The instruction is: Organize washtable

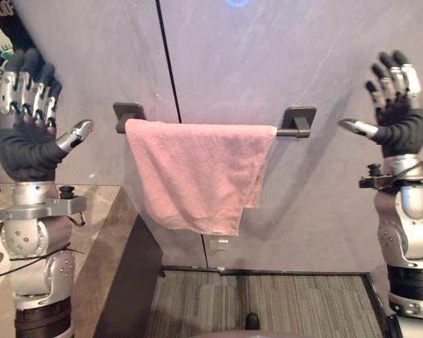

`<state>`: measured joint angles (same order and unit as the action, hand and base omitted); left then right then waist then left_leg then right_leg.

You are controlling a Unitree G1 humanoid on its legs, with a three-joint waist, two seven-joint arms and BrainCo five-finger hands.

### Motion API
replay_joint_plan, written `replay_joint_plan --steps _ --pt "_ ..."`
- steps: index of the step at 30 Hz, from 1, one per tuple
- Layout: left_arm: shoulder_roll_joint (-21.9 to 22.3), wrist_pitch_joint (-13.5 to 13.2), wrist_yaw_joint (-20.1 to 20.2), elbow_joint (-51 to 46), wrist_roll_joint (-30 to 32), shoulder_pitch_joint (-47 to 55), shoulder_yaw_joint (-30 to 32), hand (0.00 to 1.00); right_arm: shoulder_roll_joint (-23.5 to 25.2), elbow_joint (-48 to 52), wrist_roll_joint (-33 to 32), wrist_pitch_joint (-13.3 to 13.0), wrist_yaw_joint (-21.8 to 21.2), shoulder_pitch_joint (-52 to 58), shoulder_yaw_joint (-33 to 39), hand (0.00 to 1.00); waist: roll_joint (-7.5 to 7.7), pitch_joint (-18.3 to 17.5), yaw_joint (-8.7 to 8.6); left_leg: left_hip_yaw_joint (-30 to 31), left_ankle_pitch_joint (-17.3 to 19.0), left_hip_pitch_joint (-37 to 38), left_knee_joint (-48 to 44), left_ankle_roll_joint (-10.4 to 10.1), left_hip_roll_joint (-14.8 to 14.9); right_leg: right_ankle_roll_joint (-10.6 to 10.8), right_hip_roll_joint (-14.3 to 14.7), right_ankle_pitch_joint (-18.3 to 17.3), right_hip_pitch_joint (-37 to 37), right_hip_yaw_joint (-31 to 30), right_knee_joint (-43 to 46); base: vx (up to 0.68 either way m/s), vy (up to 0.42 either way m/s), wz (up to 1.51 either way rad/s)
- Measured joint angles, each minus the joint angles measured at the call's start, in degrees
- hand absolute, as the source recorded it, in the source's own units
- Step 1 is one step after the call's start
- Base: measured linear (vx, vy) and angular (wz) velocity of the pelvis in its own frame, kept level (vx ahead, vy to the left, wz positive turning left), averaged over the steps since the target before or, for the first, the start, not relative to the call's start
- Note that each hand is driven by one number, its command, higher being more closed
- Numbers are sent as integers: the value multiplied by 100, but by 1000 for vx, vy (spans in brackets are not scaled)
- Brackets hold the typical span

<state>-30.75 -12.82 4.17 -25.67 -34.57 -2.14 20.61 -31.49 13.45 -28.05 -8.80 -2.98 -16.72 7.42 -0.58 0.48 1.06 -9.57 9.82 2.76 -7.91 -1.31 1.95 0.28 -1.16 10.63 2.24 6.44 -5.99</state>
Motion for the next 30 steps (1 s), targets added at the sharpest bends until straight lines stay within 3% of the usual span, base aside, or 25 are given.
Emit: replay_joint_plan --steps 6,12,20,30 --pt "-239 22 528 -206 -656 455 -315 0 -671 270 -524 2 -697 -42 -1196 0 12 -29 107 24 -7 7 64 9 -3 0 -6 -16 -9 76 0 -4 35 5" --pt "-309 116 953 -615 -1153 965 -711 0 -1098 395 -840 -29 -1037 -384 -2176 0 16 -33 164 76 -27 19 104 12 -3 -3 -6 -21 -25 122 1 -3 32 5" --pt "-320 329 1212 -853 -1457 1626 -1633 0 -1170 557 -972 -92 -1256 -434 -3440 0 25 -36 306 76 -27 19 113 12 -3 1 -8 -25 -25 126 1 -4 30 1" --pt "-212 401 1207 -768 -1451 1917 -1883 0 -1160 482 -973 36 -1466 -438 -4056 0 57 -29 321 49 -49 49 202 1 0 -8 4 -45 -3 117 0 1 21 0"
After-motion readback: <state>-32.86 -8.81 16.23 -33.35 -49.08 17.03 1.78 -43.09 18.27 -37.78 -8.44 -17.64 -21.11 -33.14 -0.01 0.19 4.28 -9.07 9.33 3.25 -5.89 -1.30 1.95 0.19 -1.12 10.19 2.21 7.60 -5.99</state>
